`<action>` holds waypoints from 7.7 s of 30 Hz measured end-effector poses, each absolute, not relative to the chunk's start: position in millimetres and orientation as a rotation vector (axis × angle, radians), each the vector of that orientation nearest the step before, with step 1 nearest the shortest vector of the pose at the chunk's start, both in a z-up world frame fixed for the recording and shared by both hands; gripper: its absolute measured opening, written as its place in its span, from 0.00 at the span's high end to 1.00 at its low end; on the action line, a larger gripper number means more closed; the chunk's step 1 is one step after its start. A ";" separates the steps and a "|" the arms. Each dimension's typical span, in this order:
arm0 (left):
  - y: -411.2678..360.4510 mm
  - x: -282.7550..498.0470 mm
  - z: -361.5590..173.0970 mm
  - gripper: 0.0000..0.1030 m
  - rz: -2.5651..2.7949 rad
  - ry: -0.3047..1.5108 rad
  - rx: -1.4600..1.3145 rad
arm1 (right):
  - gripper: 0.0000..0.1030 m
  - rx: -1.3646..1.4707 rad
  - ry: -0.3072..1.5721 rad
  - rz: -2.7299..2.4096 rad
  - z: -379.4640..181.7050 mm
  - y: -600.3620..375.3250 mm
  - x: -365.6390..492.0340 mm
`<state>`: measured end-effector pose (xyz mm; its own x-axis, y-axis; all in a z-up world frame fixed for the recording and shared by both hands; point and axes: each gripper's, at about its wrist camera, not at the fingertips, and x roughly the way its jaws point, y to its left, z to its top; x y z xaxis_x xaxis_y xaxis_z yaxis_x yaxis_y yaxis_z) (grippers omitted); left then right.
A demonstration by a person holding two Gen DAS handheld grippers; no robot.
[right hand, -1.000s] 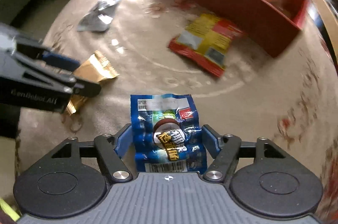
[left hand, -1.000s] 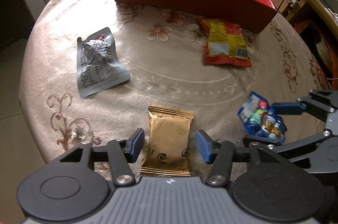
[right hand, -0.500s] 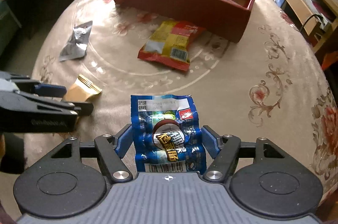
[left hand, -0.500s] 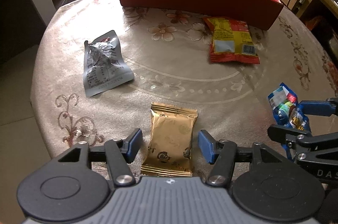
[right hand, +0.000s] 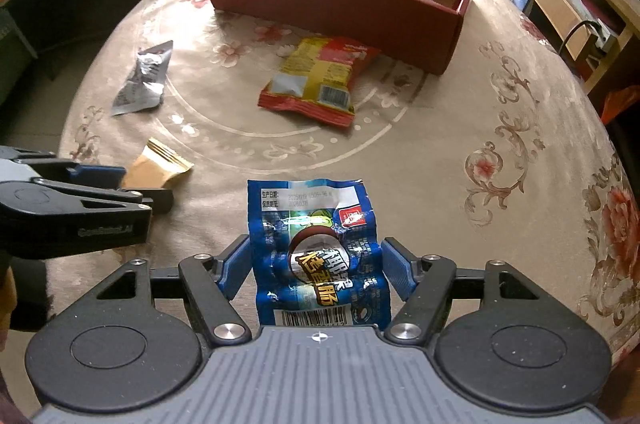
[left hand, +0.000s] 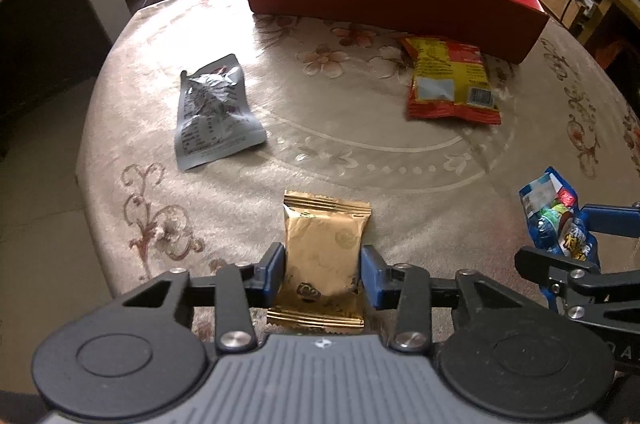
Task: Organize snacks
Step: 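Carry the gold packet and blue-white packet over the red box with both grippers, then open both grippers to drop the gold and blue-white packets into the box, then withdraw both tools from the box toward the remaining table snacks, then grasp the silver foil packet with the left gripper while the right grasps the Trolli bag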
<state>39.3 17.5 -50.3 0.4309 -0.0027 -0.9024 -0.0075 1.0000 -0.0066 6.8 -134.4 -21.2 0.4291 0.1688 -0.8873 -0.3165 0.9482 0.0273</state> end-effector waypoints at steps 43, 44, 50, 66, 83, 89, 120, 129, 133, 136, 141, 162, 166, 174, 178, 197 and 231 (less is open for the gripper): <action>-4.9 127.5 38.2 0.59 -0.087 0.950 -0.116 | 0.27 0.074 0.876 0.200 40.9 -164.2 64.9; -4.6 132.7 39.2 0.59 -0.088 0.947 -0.124 | 0.27 0.079 0.871 0.196 42.7 -164.8 69.7; -5.5 168.4 45.8 0.59 -0.078 0.923 -0.147 | 0.27 0.113 0.832 0.192 53.7 -165.4 100.7; -10.0 235.7 42.7 0.59 -0.040 0.904 -0.176 | 0.27 0.126 0.821 0.155 52.3 -168.7 168.9; -16.0 260.3 25.7 0.59 -0.013 0.918 -0.158 | 0.27 0.118 0.867 0.128 31.5 -166.9 200.4; -19.1 261.2 25.2 0.60 -0.020 0.916 -0.142 | 0.26 0.113 0.862 0.123 30.6 -167.6 200.2; -16.2 250.8 29.5 0.53 -0.007 0.899 -0.138 | 0.23 0.095 0.843 0.090 32.6 -169.7 194.7; -10.7 240.2 32.5 0.53 -0.003 0.895 -0.135 | 0.23 0.090 0.841 0.091 34.7 -165.8 188.3; -5.0 234.6 33.2 0.53 0.001 0.896 -0.140 | 0.23 0.078 0.839 0.101 35.3 -160.7 182.0; -0.5 229.5 35.5 0.51 -0.001 0.890 -0.134 | 0.22 0.070 0.840 0.110 35.3 -156.8 177.4; 9.5 220.8 36.9 0.48 0.006 0.882 -0.117 | 0.20 0.039 0.845 0.129 34.6 -148.6 169.3; 82.7 178.6 3.8 0.47 0.069 1.007 -0.187 | 0.18 -0.038 0.942 0.228 16.0 -110.5 133.3; 96.3 173.8 -9.7 0.47 0.111 1.048 -0.233 | 0.18 -0.030 0.967 0.222 10.4 -108.7 127.8; 110.7 167.1 -39.1 0.46 0.209 1.103 -0.336 | 0.17 -0.045 0.990 0.248 3.6 -98.5 125.9; 108.3 167.1 -53.9 0.36 0.260 1.113 -0.351 | 0.17 -0.057 0.995 0.260 2.6 -95.2 125.4; 67.7 134.2 -46.7 0.53 0.117 1.094 -0.207 | 0.17 -0.067 1.064 0.225 -15.0 -106.7 130.5; 88.5 136.0 -55.1 0.30 0.138 1.108 -0.289 | 0.38 -0.172 1.061 0.244 -41.2 -74.7 143.6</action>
<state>136.0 88.5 -55.1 0.4427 -0.0343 -0.8960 -0.2524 0.9541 -0.1612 143.6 -74.7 -41.2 0.4648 0.1153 -0.8779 -0.2800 0.9597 -0.0222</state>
